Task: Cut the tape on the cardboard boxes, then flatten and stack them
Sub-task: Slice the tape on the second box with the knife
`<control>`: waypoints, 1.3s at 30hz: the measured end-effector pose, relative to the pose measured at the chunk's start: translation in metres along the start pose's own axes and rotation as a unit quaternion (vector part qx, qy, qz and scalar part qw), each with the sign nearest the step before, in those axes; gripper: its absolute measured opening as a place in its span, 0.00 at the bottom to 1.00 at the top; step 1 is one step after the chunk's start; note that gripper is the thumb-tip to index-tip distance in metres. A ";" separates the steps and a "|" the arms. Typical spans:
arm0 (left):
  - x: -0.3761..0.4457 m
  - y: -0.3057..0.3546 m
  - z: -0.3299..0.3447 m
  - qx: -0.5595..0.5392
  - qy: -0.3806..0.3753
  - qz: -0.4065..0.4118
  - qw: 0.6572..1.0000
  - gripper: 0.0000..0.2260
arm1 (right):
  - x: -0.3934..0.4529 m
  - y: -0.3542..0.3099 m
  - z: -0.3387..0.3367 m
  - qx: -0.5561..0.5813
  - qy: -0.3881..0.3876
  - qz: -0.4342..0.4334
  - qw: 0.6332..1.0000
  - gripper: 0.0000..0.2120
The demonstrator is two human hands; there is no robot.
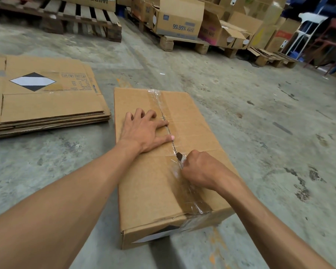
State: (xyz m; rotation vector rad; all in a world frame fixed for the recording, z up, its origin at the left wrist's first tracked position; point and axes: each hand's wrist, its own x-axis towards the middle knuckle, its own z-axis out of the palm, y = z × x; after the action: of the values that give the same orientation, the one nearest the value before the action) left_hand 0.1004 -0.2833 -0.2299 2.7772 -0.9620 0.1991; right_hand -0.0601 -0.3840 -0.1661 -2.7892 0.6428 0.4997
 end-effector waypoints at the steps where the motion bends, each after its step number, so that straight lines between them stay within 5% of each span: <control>1: 0.000 0.001 -0.001 0.000 -0.001 0.000 1.000 0.34 | -0.003 0.002 0.000 0.013 0.007 -0.001 1.000 0.16; 16: -0.008 0.023 0.003 -0.020 -0.046 -0.093 0.994 0.30 | -0.054 0.011 0.023 -0.014 0.037 0.020 0.999 0.09; 21: -0.015 0.020 -0.002 -0.062 -0.012 -0.043 0.997 0.27 | -0.068 0.019 0.029 -0.063 0.028 0.005 0.998 0.09; 25: -0.023 0.023 -0.003 -0.115 -0.038 0.037 0.992 0.38 | -0.092 0.023 0.034 -0.056 0.039 0.014 0.998 0.06; 28: -0.023 0.026 0.000 -0.113 -0.031 0.019 0.993 0.37 | -0.110 0.024 0.039 -0.060 0.047 0.004 0.997 0.03; 32: -0.027 0.039 -0.002 -0.111 -0.072 -0.031 0.991 0.36 | -0.114 0.030 0.053 -0.048 0.086 0.001 0.995 0.10; 37: -0.045 0.054 -0.004 -0.157 -0.029 -0.078 0.984 0.26 | -0.104 0.047 0.063 0.149 0.092 0.010 0.984 0.16; 39: -0.052 0.055 0.000 -0.181 0.018 -0.026 0.983 0.20 | -0.111 0.041 0.069 0.101 0.127 0.020 0.987 0.12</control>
State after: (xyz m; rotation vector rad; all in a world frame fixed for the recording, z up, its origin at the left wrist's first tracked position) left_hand 0.0257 -0.2949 -0.2316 2.4527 -0.8211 0.0567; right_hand -0.1919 -0.3575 -0.1939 -2.6708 0.7572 0.0791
